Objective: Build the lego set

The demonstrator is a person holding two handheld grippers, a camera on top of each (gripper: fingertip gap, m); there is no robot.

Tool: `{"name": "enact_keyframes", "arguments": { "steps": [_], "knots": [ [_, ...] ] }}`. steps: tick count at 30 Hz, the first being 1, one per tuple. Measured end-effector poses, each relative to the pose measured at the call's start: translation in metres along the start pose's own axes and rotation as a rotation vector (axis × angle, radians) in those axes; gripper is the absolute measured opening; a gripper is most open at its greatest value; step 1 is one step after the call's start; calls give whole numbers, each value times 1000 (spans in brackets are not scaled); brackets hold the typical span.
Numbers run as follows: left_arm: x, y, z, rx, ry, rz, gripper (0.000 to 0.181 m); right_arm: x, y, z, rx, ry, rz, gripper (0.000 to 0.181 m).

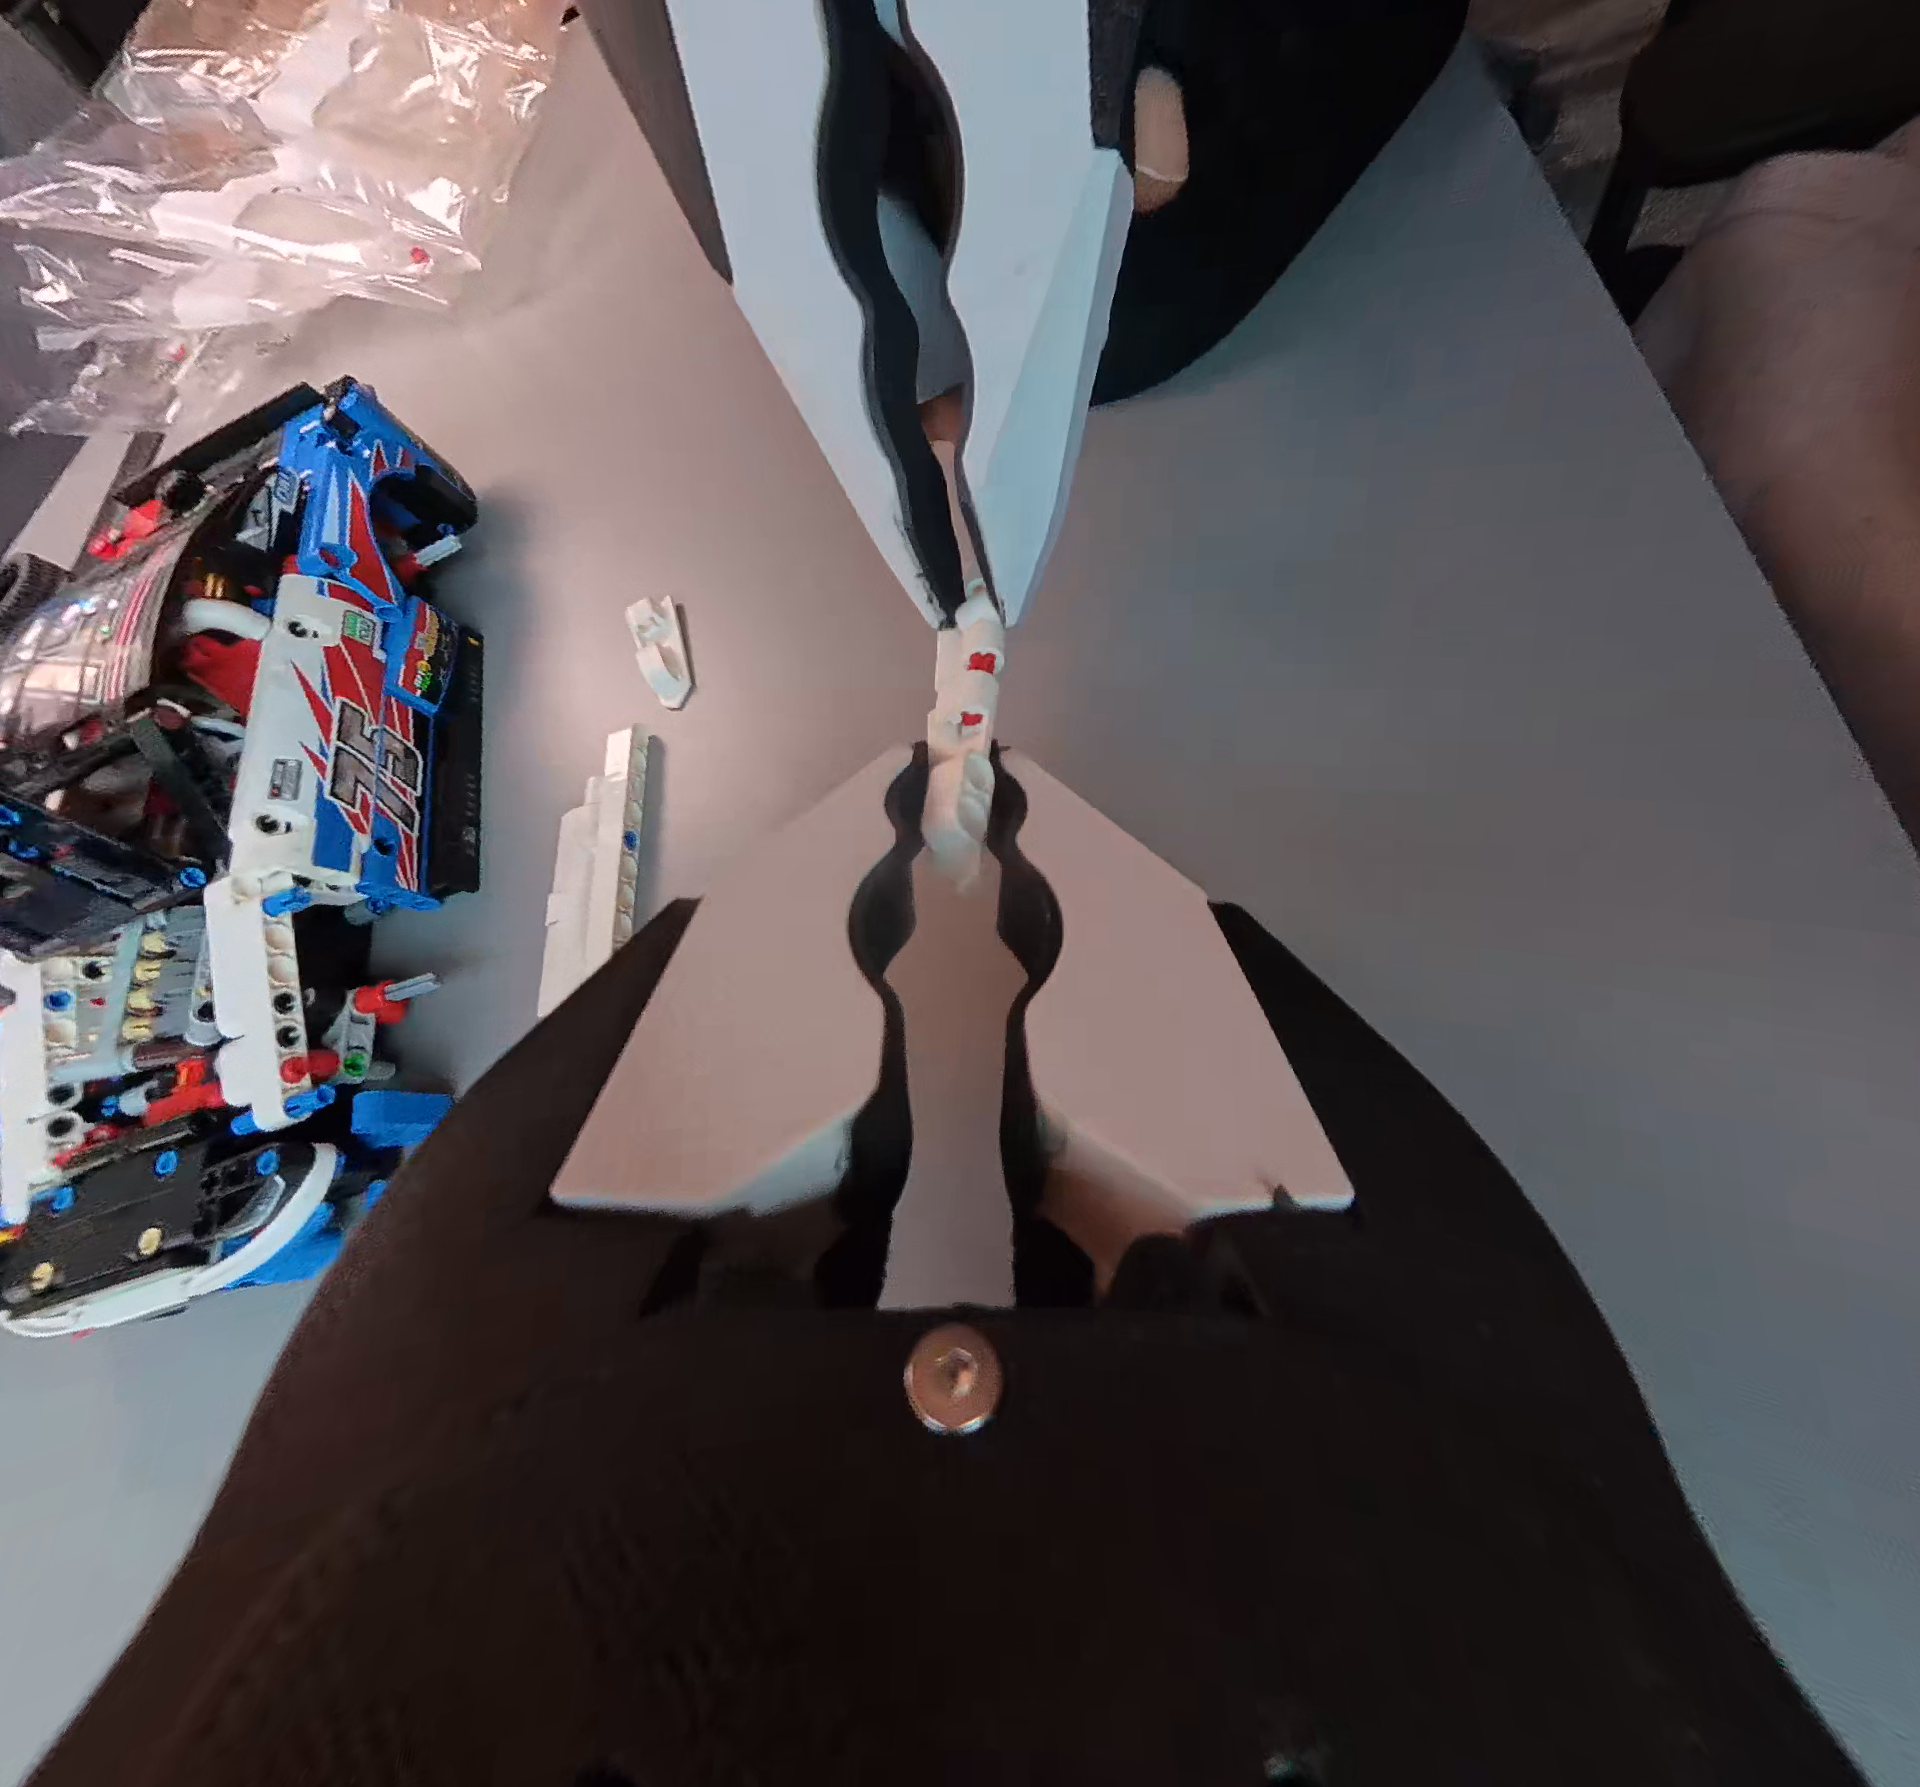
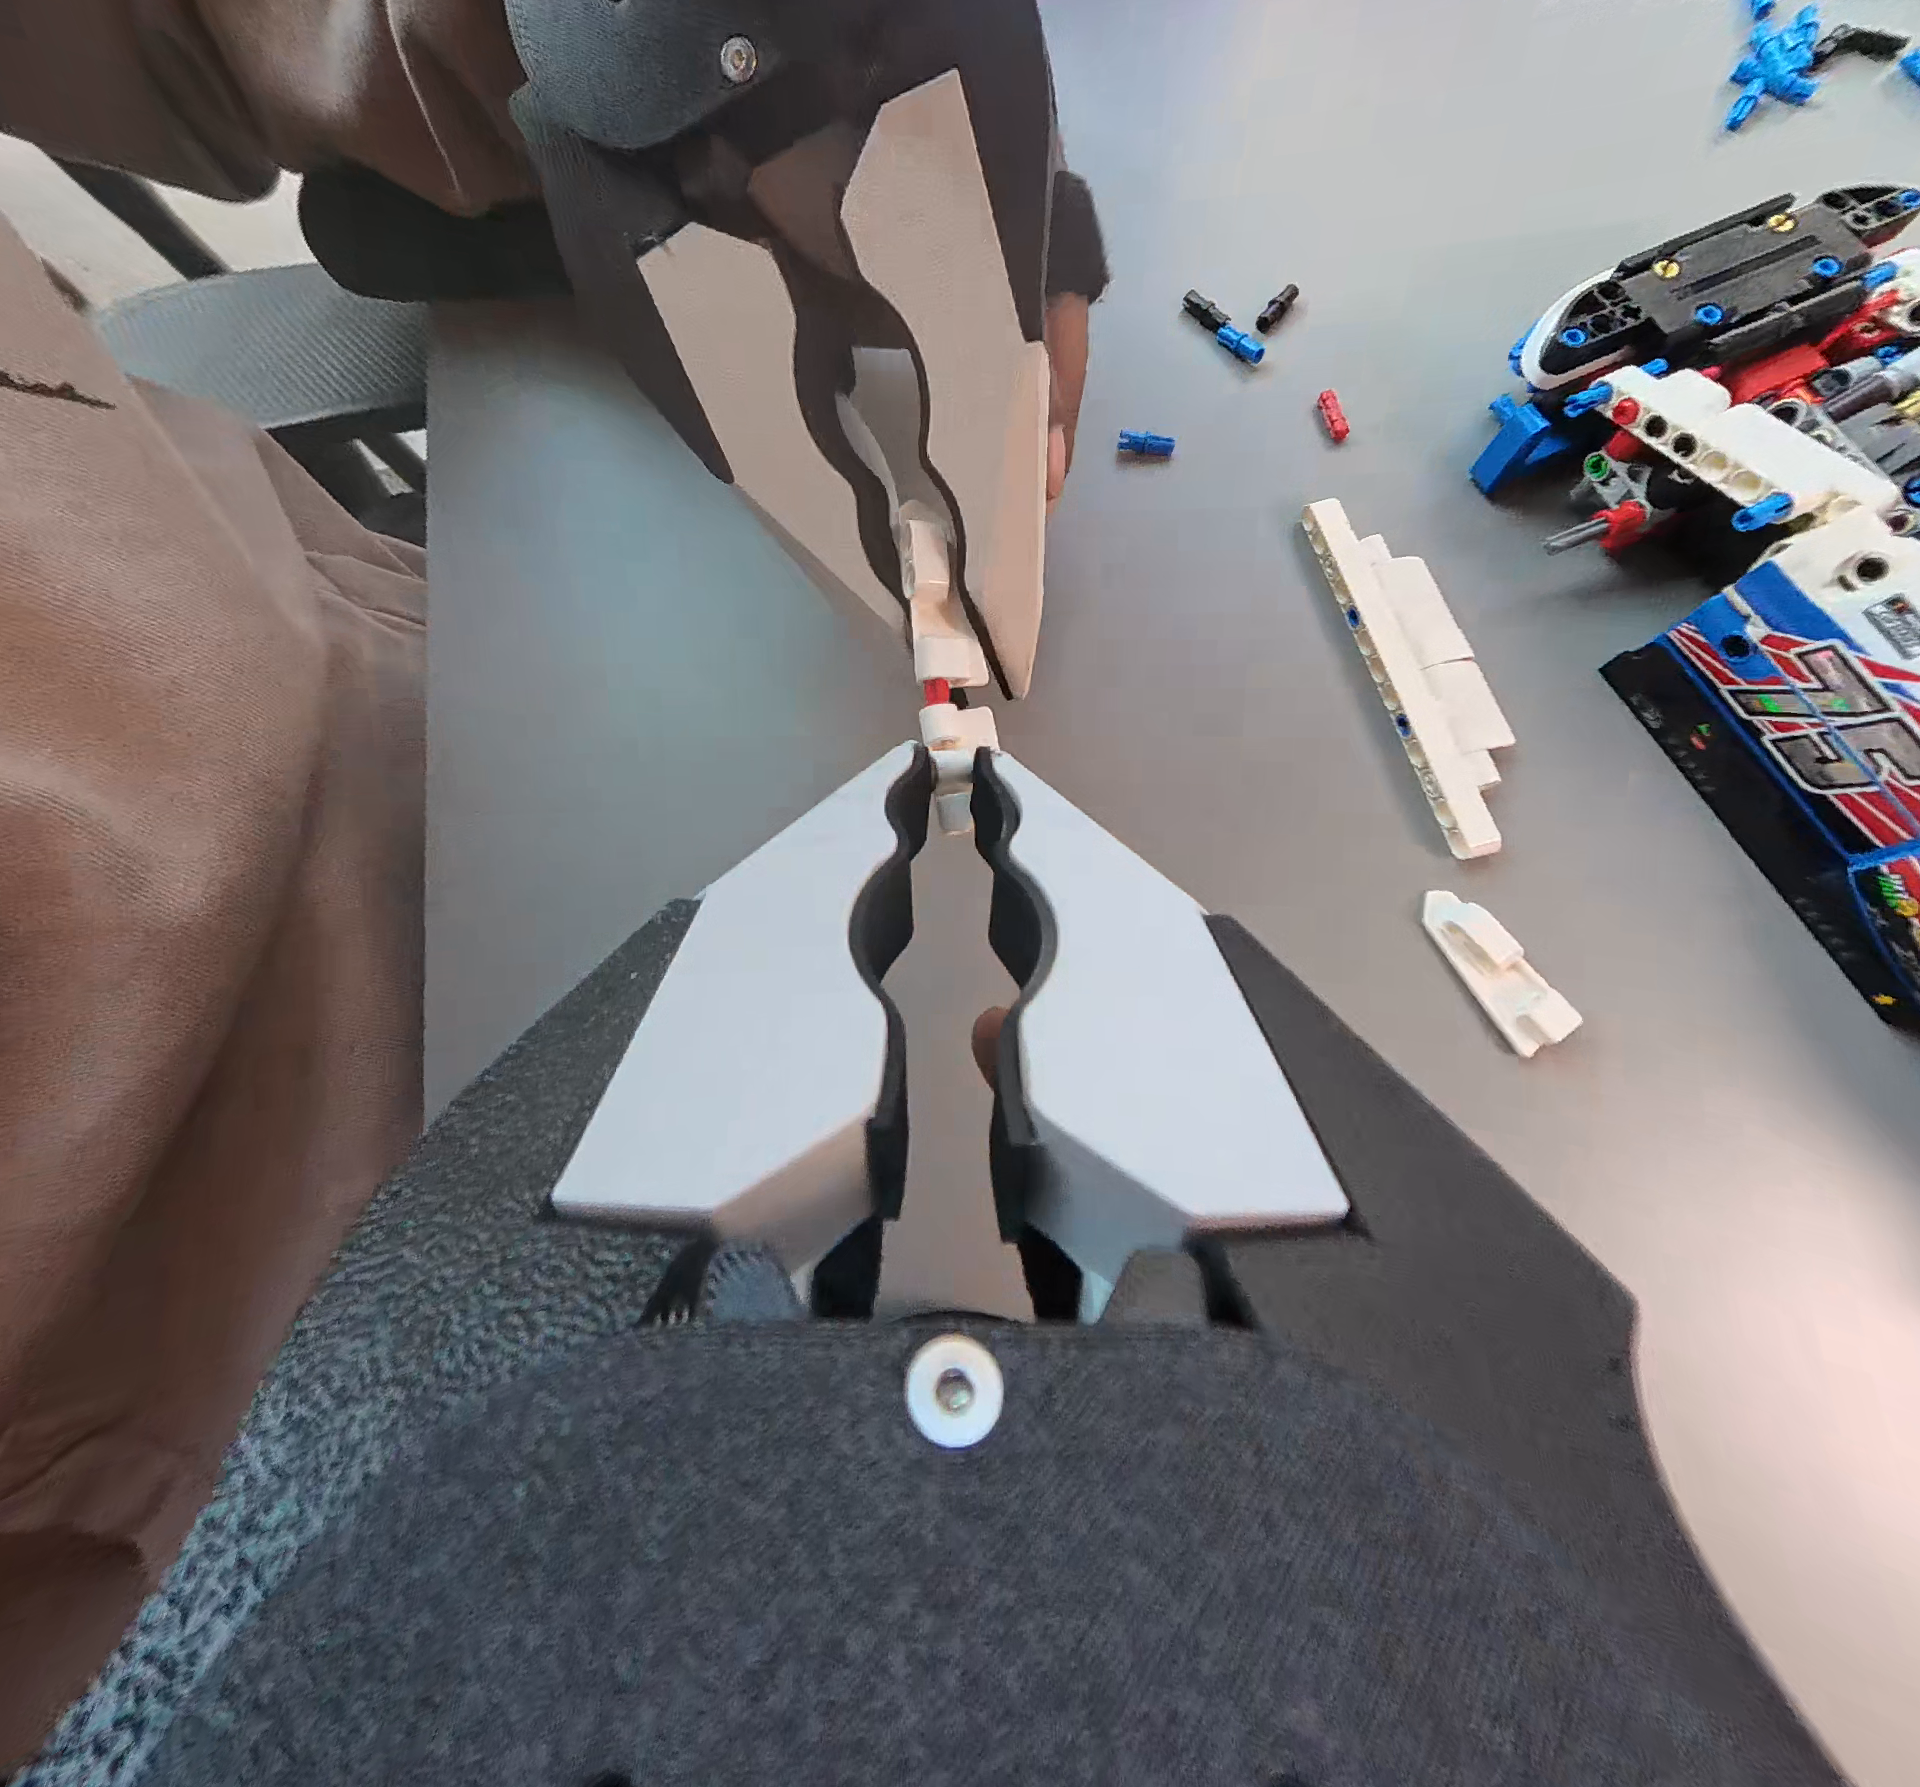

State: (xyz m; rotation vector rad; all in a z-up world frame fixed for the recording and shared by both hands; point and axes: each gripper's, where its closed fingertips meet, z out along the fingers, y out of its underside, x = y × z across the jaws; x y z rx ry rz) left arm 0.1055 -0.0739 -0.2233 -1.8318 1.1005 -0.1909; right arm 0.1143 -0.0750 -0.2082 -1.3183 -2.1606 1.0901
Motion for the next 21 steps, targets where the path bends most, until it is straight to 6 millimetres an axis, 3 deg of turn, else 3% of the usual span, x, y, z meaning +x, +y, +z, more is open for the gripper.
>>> {"name": "enact_keyframes", "arguments": {
  "steps": [1, 4, 10, 13, 15, 21],
  "knots": [
    [-1, -2, -1, 20, 9, -32, 7, 0, -3, -1, 10, -14, 21, 6],
    [-4, -9, -6, 87, 45, -149, 6, 2, -13, -8, 77, -48, 78, 6],
    [-3, -33, -20, 302, 276, -492, 4, -5, -29, -25, 271, -64, -29, 24],
    [3, -40, -21, 339, 354, -555, 4, -9, -37, -26, 351, -50, -66, 23],
    [5, -45, -22, 360, 385, -588, 4, -11, -39, -25, 372, -39, -90, 5],
    [3, -49, -24, 389, 401, -624, 4, -9, -42, -28, 396, -72, -20, 5]
  ]
}}
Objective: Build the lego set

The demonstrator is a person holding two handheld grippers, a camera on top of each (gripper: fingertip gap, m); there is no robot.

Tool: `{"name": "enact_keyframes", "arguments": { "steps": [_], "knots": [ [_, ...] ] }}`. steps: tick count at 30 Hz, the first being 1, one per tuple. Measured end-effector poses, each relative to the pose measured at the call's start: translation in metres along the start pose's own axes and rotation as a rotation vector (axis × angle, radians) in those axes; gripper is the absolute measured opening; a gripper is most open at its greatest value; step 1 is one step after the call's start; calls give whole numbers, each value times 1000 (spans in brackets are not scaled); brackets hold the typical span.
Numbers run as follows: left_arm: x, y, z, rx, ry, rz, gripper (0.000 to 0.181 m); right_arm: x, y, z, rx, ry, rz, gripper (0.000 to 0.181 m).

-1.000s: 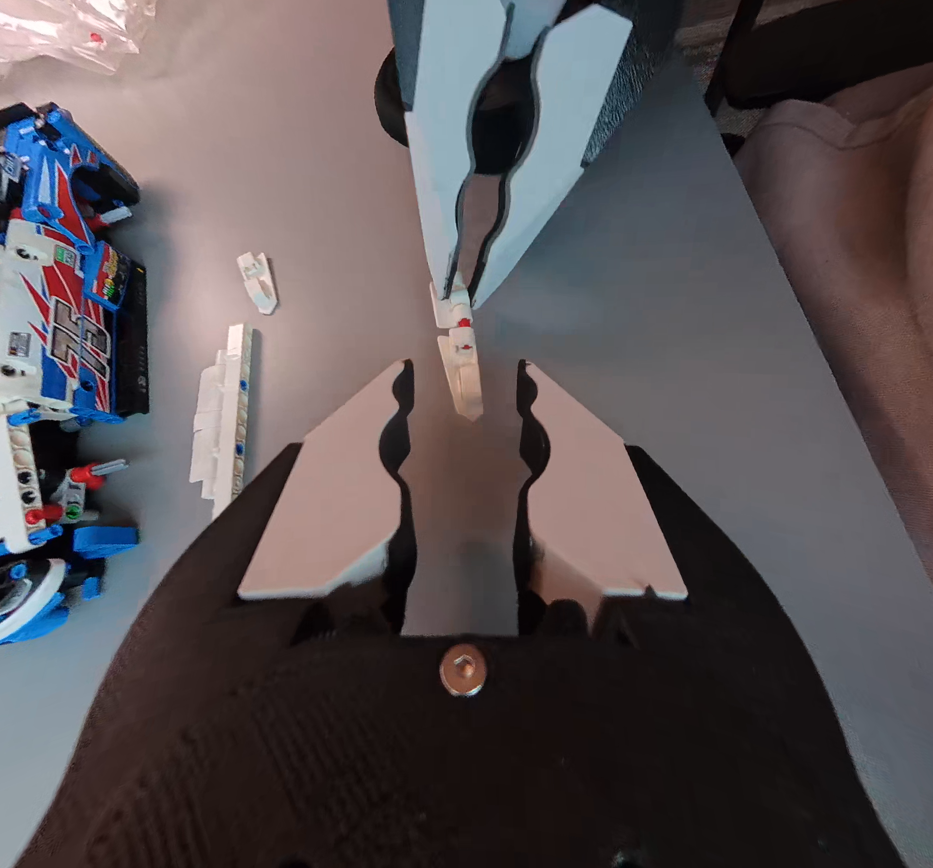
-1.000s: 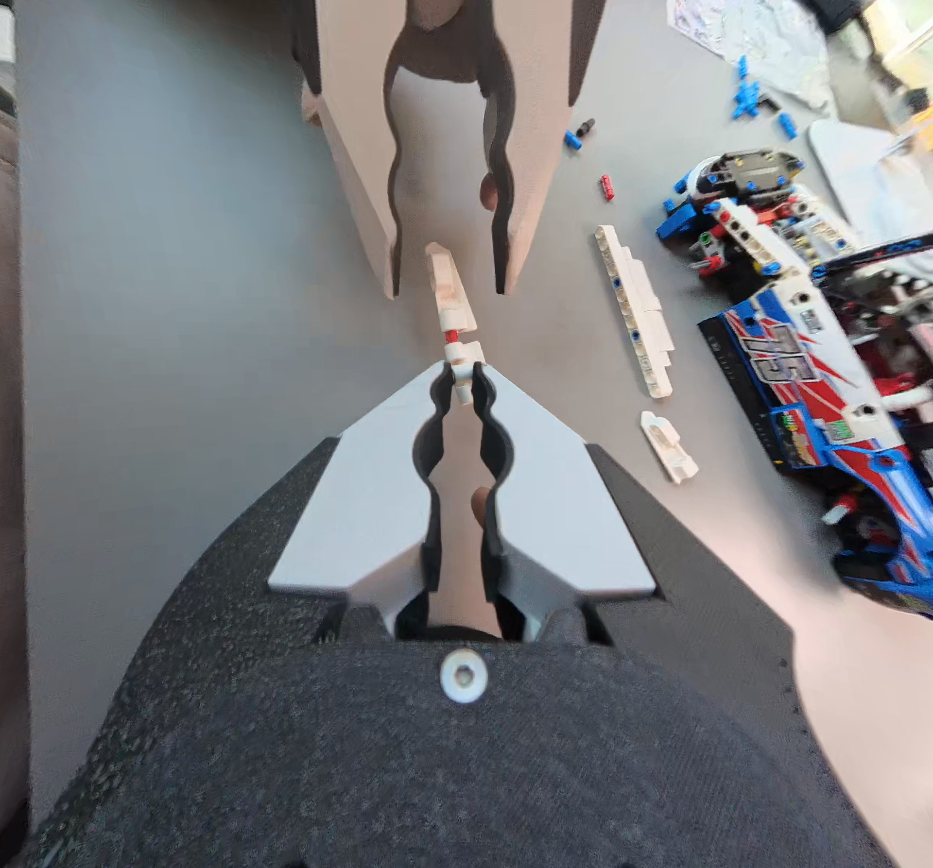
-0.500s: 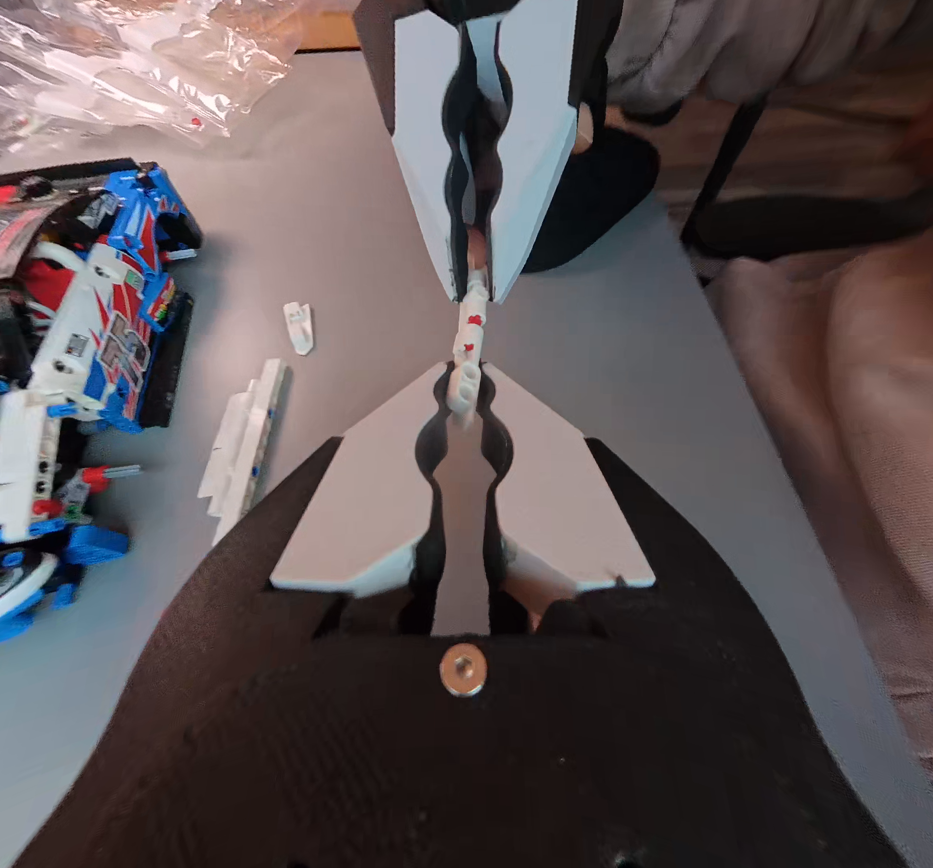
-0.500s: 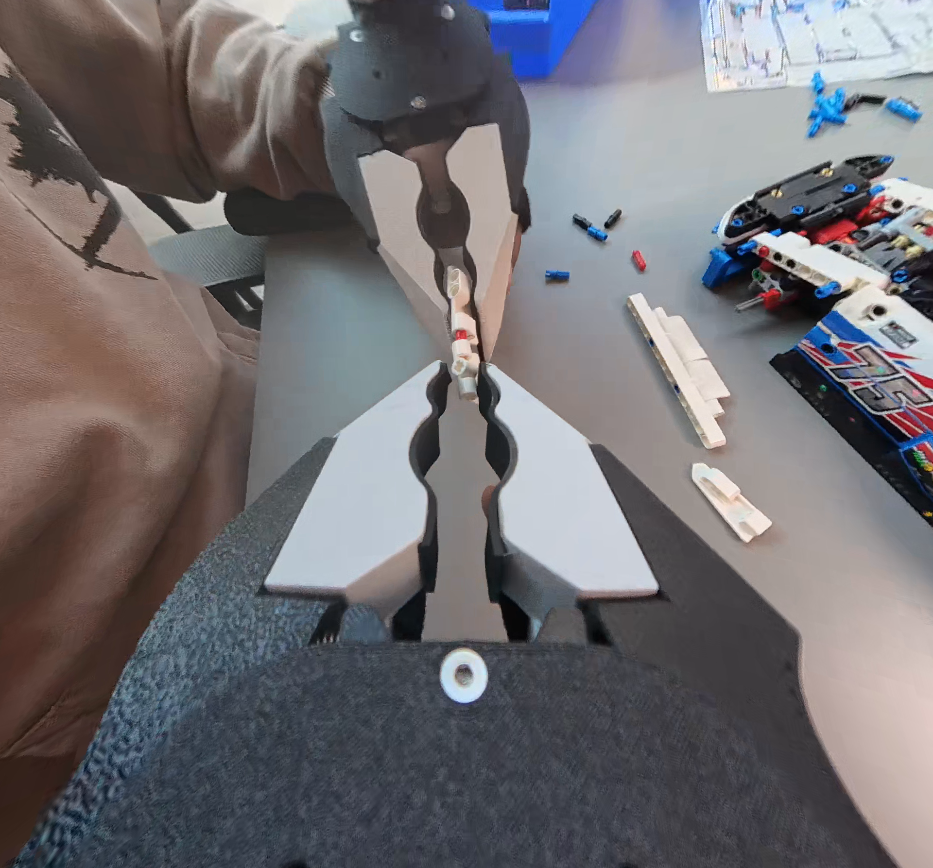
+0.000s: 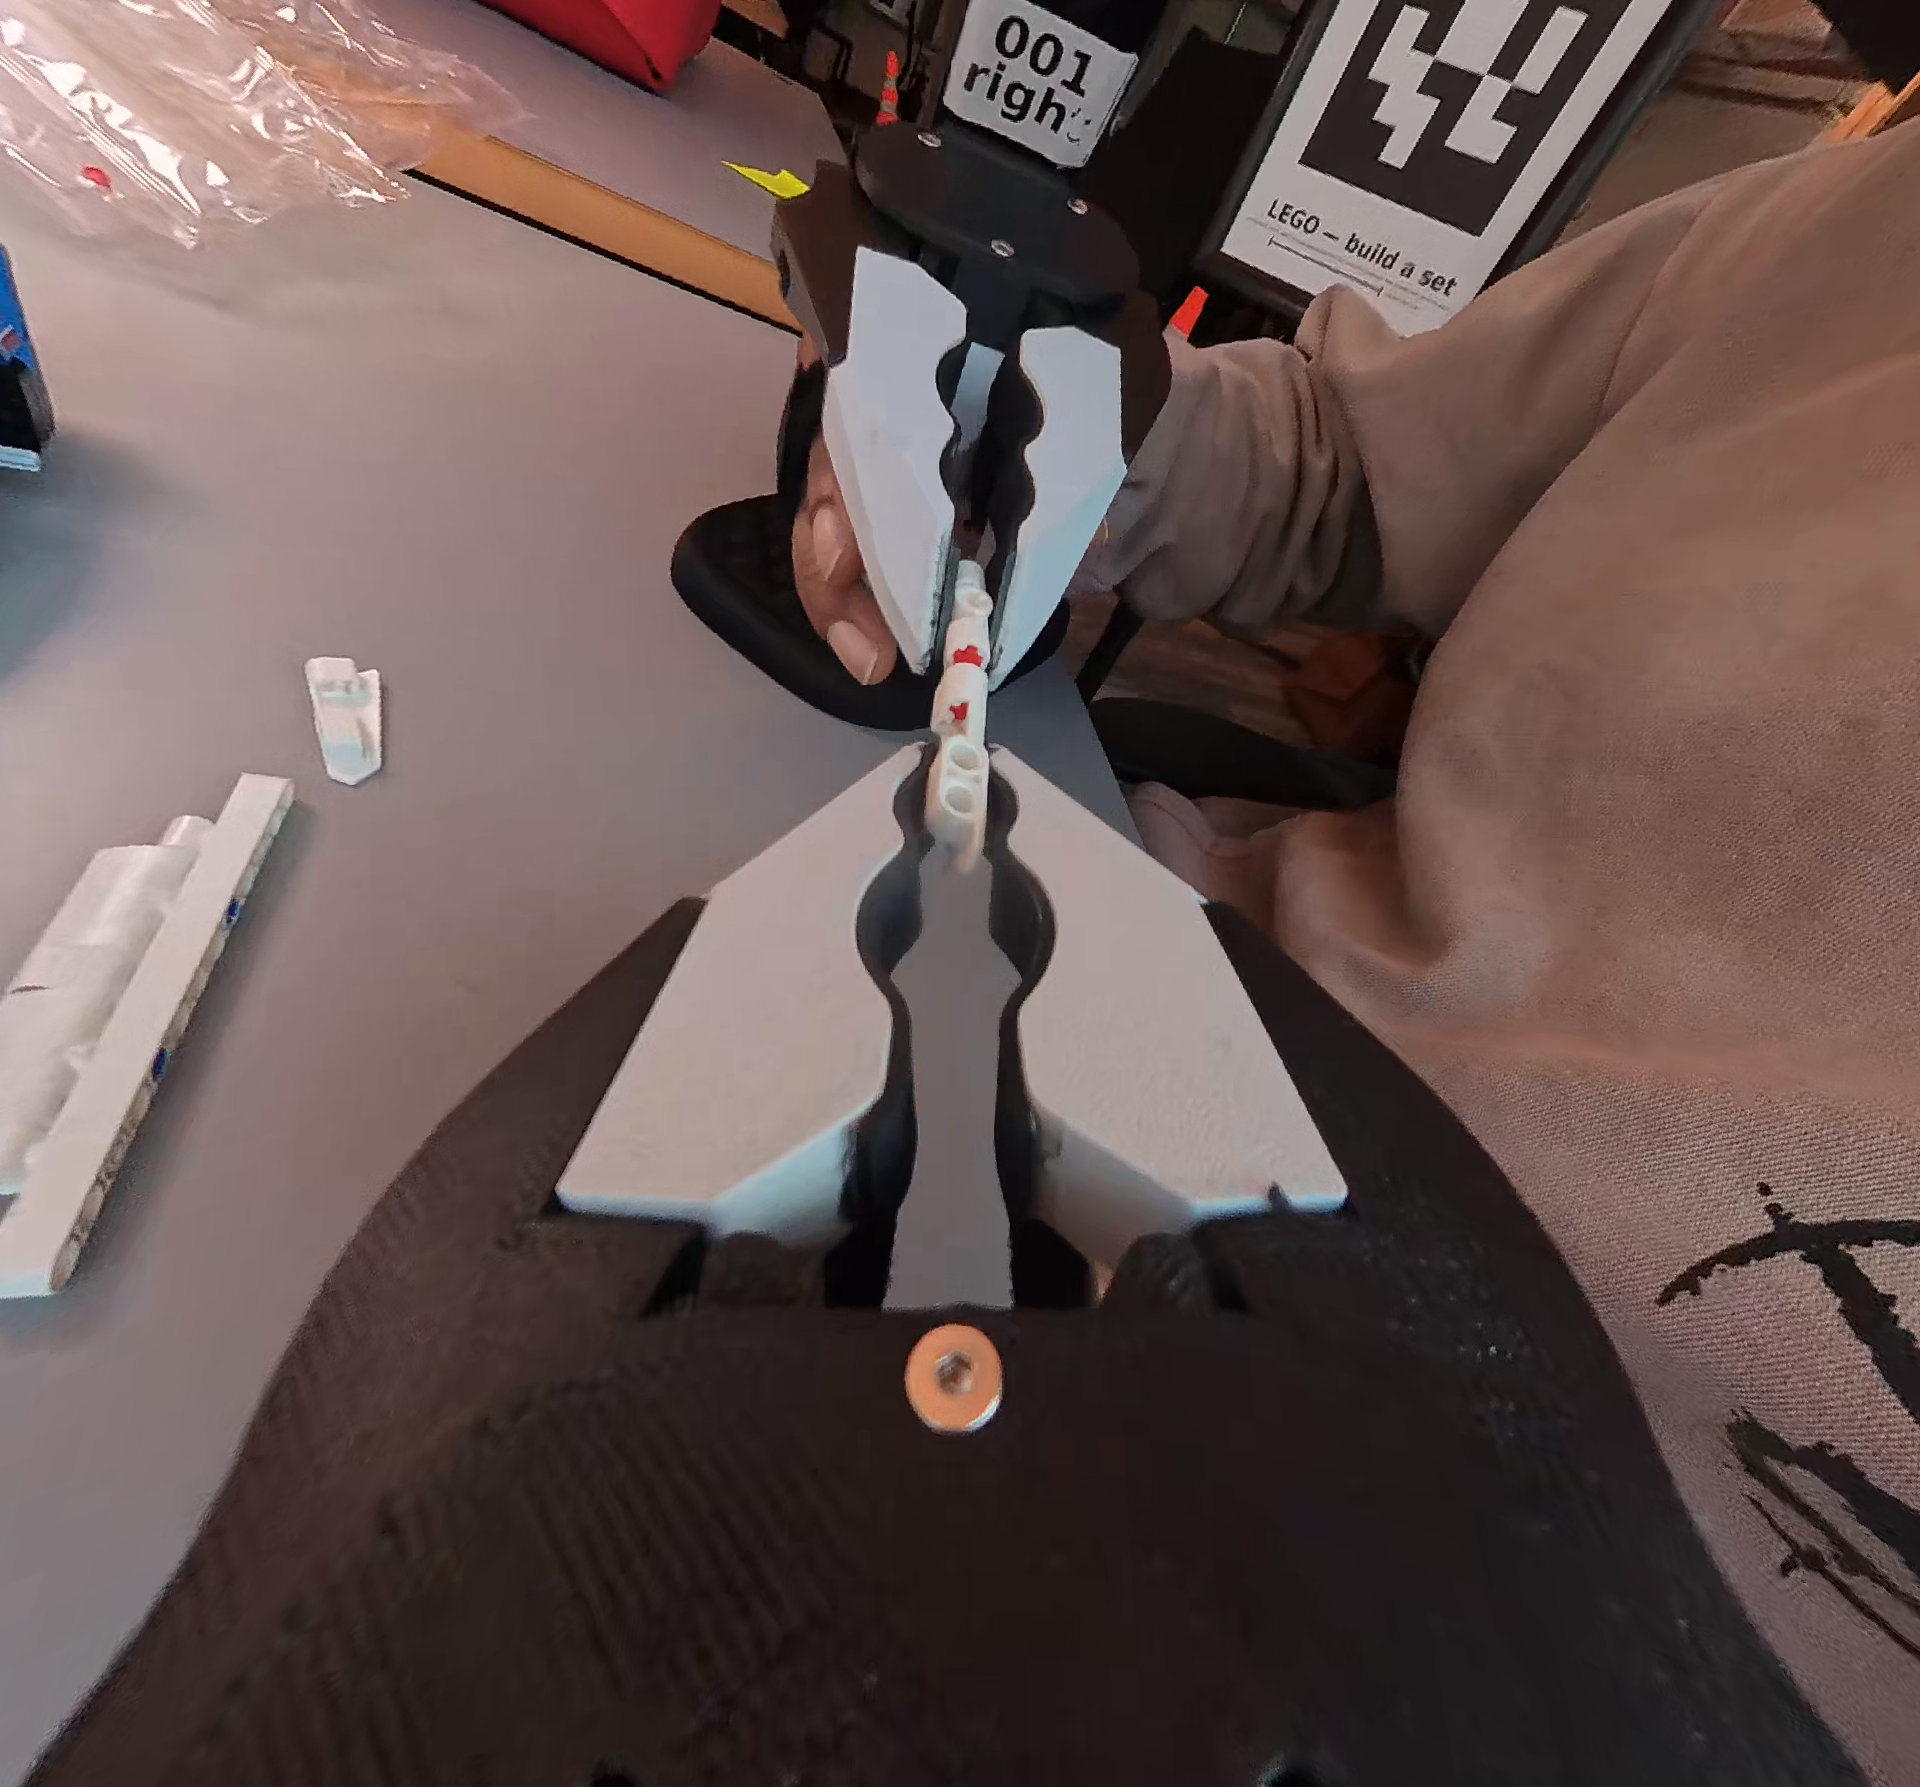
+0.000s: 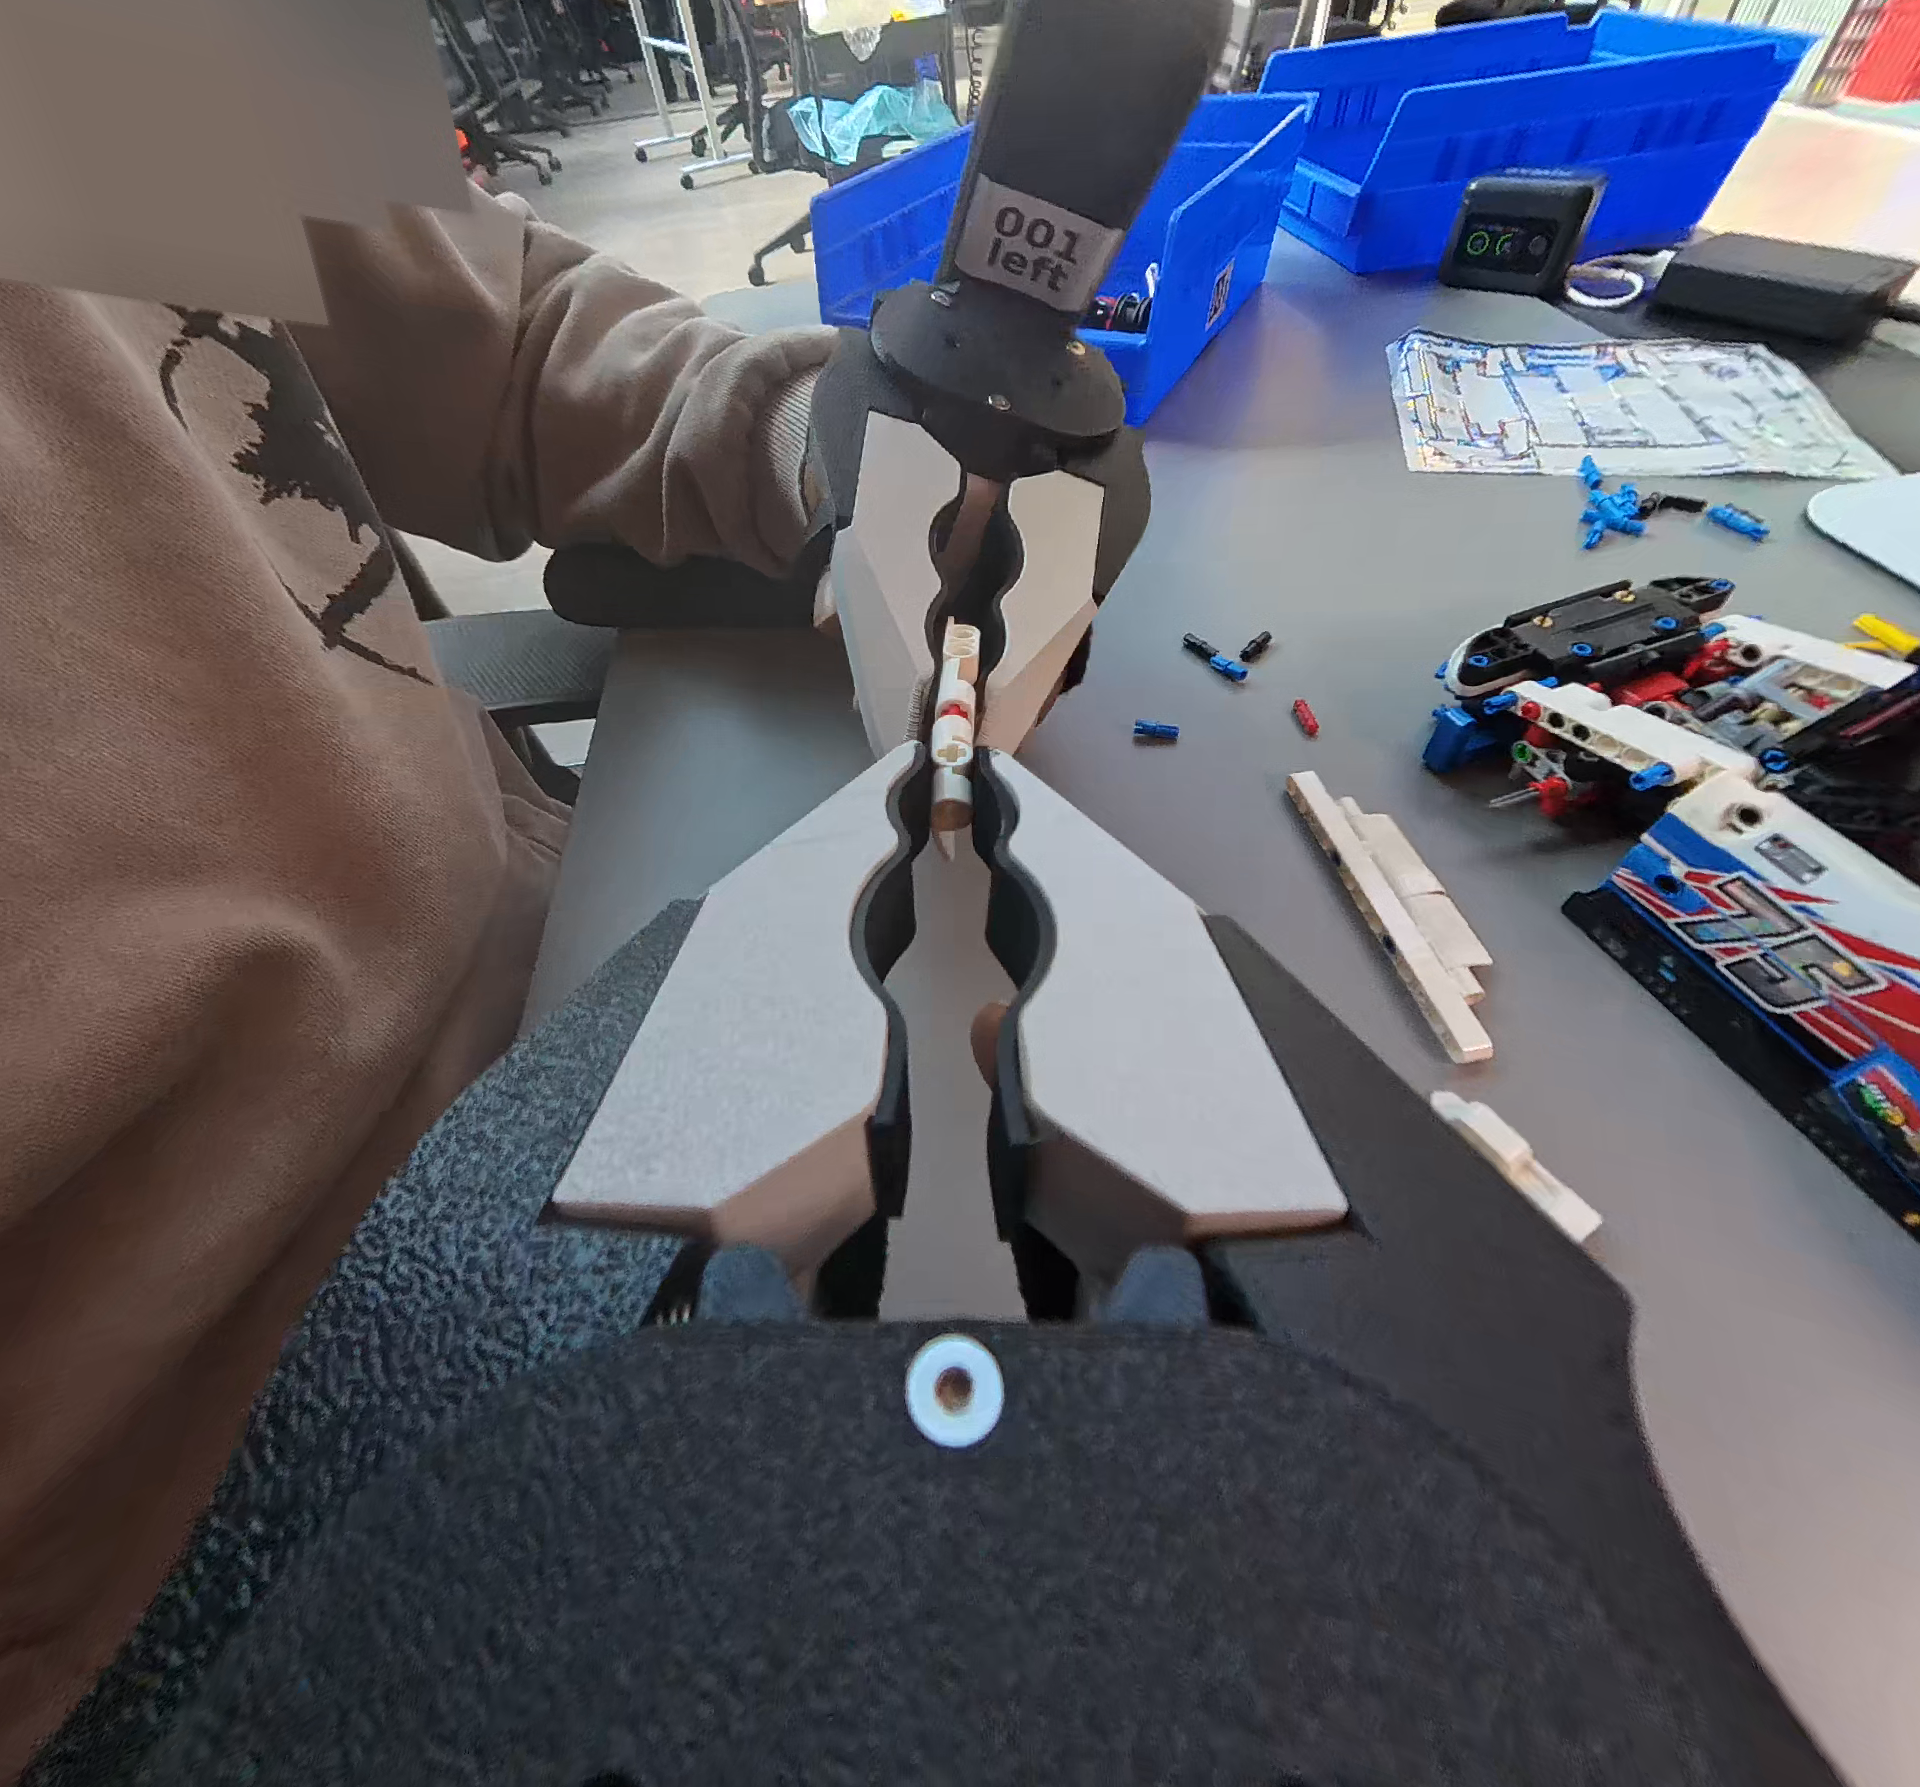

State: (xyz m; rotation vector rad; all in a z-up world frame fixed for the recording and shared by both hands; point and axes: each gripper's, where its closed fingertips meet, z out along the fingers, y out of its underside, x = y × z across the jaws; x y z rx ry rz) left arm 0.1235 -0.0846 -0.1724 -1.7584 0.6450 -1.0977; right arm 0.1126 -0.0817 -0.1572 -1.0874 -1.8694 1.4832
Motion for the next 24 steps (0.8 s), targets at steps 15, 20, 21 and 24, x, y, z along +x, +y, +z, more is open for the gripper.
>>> {"name": "enact_keyframes", "arguments": {
  "steps": [15, 20, 21, 24],
  "knots": [
    [-18, 30, 0, -190, -141, 78, 4, 6, 30, 4, -103, -62, 174, 4],
    [-19, 46, 6, -269, -124, 38, 4, 0, 50, 8, -237, -82, 94, 4],
    [-19, 49, 8, -294, -121, 37, 4, 1, 52, 8, -251, -77, 85, 4],
    [-24, 55, 10, -351, -159, 53, 4, 2, 56, 8, -271, -74, 87, 4]
  ]
}}
